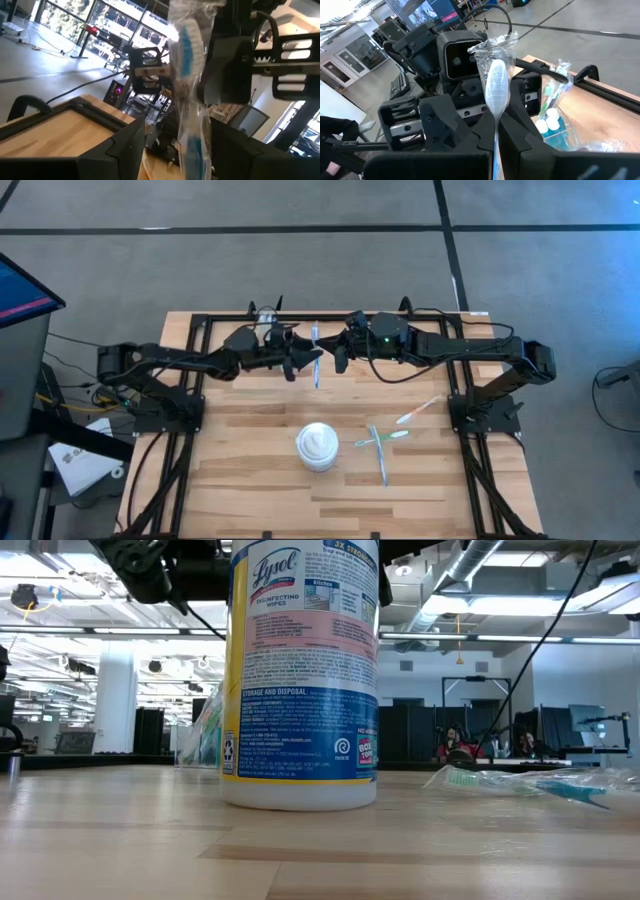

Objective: Pick & Place toothbrushing station
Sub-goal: Put the right blue toothbrush into the transparent organizer

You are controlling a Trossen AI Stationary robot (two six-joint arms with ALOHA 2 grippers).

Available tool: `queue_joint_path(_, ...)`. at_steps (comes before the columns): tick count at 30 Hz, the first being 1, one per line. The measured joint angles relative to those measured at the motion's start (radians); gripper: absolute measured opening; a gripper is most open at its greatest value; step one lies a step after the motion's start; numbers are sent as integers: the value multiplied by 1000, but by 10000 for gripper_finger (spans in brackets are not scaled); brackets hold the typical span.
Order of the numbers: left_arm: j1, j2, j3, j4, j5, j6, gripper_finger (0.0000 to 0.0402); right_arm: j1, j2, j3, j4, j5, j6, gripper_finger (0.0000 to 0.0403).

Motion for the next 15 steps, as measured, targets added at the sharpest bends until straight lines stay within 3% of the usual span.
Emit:
queue_joint_path(9, 14, -1, 2, 11, 21, -1, 191, 0, 0, 0, -2, 0, 0, 0)
queue_joint_path(15, 14, -1, 2, 11, 31, -1, 140, 0, 0, 0, -2, 0, 0, 0)
